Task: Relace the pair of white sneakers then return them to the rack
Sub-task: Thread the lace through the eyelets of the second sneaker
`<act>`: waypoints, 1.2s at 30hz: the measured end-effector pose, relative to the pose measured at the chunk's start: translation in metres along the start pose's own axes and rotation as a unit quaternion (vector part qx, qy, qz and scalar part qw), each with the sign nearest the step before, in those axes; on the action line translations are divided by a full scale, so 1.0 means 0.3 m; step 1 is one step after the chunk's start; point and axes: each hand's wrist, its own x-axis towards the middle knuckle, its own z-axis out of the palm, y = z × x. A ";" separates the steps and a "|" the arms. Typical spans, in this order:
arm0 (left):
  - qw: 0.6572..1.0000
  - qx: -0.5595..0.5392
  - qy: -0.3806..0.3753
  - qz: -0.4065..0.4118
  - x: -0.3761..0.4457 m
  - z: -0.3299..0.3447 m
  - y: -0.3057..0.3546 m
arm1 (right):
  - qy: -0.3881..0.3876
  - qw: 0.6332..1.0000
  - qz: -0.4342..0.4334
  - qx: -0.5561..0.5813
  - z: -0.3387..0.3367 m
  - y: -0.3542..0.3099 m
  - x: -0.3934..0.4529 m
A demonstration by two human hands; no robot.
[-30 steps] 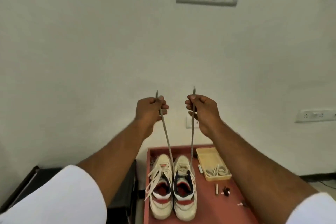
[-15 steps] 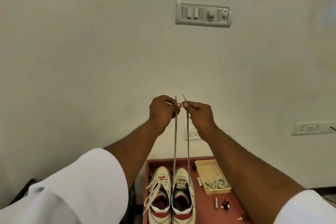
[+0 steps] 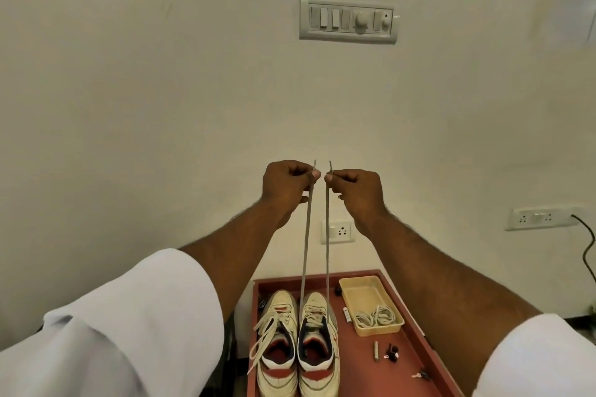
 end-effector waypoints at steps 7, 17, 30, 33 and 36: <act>1.000 0.012 -0.002 0.003 0.002 0.040 0.006 | -0.017 0.999 -0.001 -0.035 -0.068 -0.040 -0.004; 0.999 0.002 -0.038 0.011 -0.014 0.062 0.044 | -0.019 0.999 0.004 -0.040 -0.068 -0.051 -0.033; 0.996 0.054 -0.043 0.061 0.012 0.001 0.037 | -0.083 0.990 -0.061 -0.098 -0.005 -0.050 -0.005; 0.992 0.068 -0.016 0.100 0.012 -0.012 0.025 | -0.093 0.993 -0.053 -0.051 0.025 -0.040 -0.021; 0.996 0.025 0.018 0.083 0.016 -0.013 -0.006 | -0.114 0.993 -0.013 -0.024 0.072 0.047 -0.051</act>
